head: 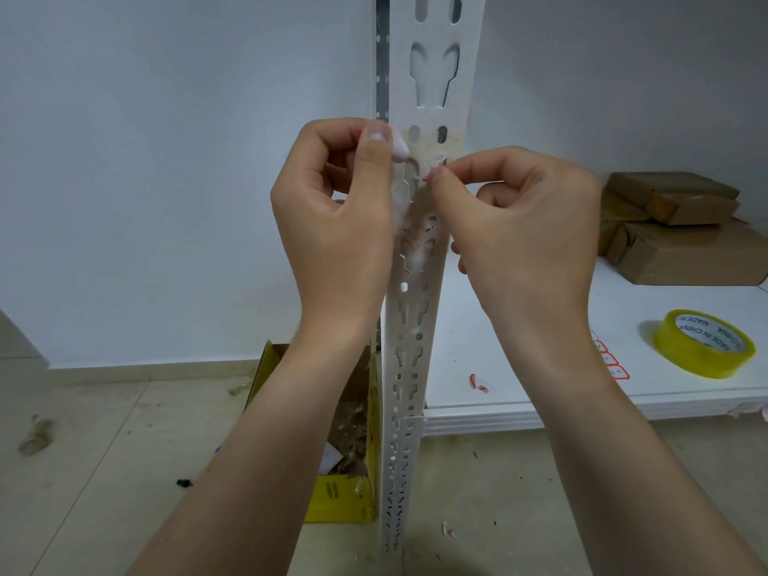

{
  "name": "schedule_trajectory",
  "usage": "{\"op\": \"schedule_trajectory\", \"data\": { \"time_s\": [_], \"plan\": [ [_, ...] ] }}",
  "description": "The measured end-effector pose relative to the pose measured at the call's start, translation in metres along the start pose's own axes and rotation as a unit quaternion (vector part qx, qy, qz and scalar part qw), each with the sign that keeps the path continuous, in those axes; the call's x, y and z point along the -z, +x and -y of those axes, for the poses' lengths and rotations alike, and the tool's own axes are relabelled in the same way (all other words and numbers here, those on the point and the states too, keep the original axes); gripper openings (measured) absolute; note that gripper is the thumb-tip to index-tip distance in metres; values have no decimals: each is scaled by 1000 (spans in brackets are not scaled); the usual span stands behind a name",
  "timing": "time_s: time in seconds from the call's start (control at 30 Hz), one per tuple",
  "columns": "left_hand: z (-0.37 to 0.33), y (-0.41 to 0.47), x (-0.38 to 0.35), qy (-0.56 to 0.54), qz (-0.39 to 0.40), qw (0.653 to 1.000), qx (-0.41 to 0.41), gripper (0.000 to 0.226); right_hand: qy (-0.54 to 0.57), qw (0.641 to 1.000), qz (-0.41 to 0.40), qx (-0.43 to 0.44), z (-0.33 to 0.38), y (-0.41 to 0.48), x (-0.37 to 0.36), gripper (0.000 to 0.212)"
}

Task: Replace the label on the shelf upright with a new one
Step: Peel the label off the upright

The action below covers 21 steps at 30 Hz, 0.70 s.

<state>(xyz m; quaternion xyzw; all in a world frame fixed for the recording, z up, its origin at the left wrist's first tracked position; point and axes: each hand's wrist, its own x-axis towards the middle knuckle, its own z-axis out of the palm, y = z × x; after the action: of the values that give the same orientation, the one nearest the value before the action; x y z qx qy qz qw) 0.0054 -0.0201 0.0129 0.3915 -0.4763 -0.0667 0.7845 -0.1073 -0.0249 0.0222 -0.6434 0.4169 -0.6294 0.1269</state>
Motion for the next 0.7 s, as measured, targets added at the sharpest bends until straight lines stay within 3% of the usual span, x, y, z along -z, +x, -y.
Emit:
{"op": "schedule_trajectory", "data": {
  "time_s": [0.27, 0.5, 0.7],
  "plan": [
    [0, 1, 0, 1, 0, 1000, -3, 20, 21, 1000, -2, 7, -1, 1, 0, 13],
    [-1, 1, 1, 0, 1, 1000, 0, 19, -95, 974, -41, 200, -11, 8, 15, 13],
    [-1, -2, 0, -1, 2, 1000, 8, 16, -153, 943, 9, 295, -26, 17, 24, 17]
  ]
}}
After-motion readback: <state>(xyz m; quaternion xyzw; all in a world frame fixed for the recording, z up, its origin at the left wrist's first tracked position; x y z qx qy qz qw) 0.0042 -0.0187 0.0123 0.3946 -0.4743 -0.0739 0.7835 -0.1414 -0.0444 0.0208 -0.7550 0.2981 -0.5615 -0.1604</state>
